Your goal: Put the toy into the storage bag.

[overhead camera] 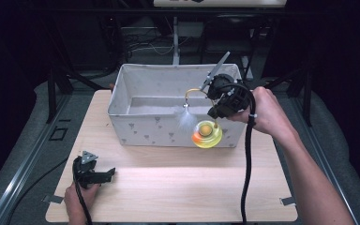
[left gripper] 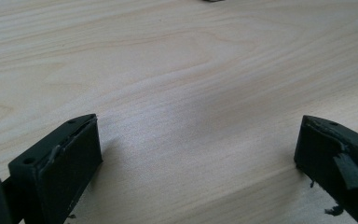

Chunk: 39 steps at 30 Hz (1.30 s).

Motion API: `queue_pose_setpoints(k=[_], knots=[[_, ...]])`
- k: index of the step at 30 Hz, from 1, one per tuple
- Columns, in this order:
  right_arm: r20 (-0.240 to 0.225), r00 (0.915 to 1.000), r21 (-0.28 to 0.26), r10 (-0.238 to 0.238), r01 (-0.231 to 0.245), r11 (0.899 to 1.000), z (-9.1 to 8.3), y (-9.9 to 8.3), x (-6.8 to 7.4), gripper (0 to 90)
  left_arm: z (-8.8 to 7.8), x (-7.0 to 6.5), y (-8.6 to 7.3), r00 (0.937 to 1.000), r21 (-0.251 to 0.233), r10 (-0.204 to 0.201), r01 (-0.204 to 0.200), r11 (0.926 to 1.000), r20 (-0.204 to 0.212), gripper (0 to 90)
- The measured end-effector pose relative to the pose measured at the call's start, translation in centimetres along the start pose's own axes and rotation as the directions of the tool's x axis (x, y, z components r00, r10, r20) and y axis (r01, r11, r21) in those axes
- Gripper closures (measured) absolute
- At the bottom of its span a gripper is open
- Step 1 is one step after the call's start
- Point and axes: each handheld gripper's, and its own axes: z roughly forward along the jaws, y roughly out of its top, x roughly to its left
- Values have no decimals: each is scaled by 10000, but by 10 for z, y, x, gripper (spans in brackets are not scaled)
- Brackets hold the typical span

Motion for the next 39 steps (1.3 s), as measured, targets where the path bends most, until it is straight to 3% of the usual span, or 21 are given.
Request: queue_pose_setpoints(k=[14, 21, 39], knots=[[304, 9995, 31, 121, -122, 9999, -15, 10, -16, 880, 0, 0, 0, 10000, 41, -5, 5, 10000, 18, 5], [347, 9983, -286, 472, -463, 9985, -23, 15, -27, 880, 0, 0, 0, 10000, 42, -11, 11, 10000, 9, 5], [826, 9883, -410, 1284, -1254, 9913, -33, 19, -58, 881, 0, 0, 0, 10000, 43, -22, 22, 10000, -4, 5]])
